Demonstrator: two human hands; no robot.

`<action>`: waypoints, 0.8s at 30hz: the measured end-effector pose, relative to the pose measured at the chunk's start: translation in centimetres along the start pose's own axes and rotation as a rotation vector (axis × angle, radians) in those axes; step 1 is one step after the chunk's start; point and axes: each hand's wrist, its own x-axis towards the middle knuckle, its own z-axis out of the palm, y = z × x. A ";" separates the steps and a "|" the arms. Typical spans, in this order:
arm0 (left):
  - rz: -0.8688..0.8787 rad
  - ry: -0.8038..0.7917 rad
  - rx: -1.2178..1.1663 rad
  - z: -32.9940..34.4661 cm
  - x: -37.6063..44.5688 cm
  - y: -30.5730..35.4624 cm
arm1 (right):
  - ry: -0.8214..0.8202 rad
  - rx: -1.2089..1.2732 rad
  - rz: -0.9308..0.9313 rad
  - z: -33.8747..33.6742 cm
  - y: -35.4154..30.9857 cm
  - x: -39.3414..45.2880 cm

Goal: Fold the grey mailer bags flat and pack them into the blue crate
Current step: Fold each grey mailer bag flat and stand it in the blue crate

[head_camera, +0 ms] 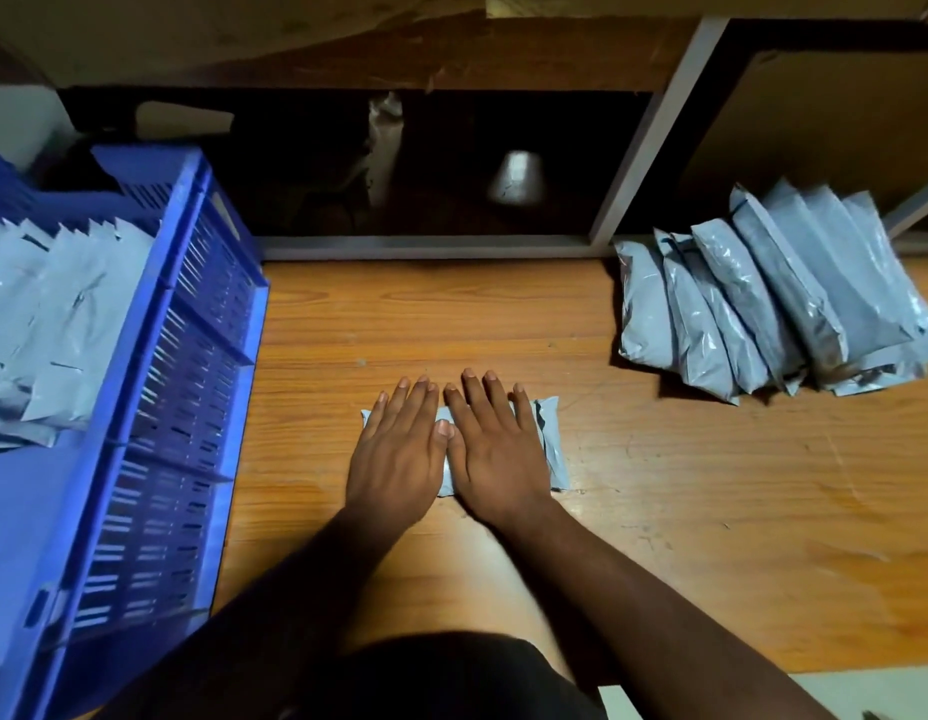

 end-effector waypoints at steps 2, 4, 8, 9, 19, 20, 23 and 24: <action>0.011 0.050 0.006 0.6 -0.1 -0.1 | 0.002 -0.010 0.002 0.2 0.0 0.0; 0.013 0.094 0.007 1.2 0.0 -0.2 | -0.006 -0.011 0.005 0.3 -0.2 0.1; 0.011 0.106 0.011 1.9 0.1 -0.4 | -0.025 -0.009 0.007 0.4 -0.1 0.2; 0.002 0.102 0.003 2.0 0.3 -0.3 | -0.029 -0.009 0.010 0.4 -0.1 0.3; -0.011 0.027 -0.036 1.8 0.0 -0.4 | -0.101 0.022 0.007 0.5 -0.2 0.4; -0.034 0.021 -0.100 1.5 0.0 -0.3 | -0.105 0.041 0.006 0.3 -0.1 0.3; -0.154 -0.017 -0.321 -0.1 -0.2 -0.5 | -0.104 0.142 0.020 -0.9 0.0 0.6; -0.158 -0.011 -0.334 -0.6 -0.2 -0.8 | -0.095 0.158 0.012 -1.3 -0.1 1.0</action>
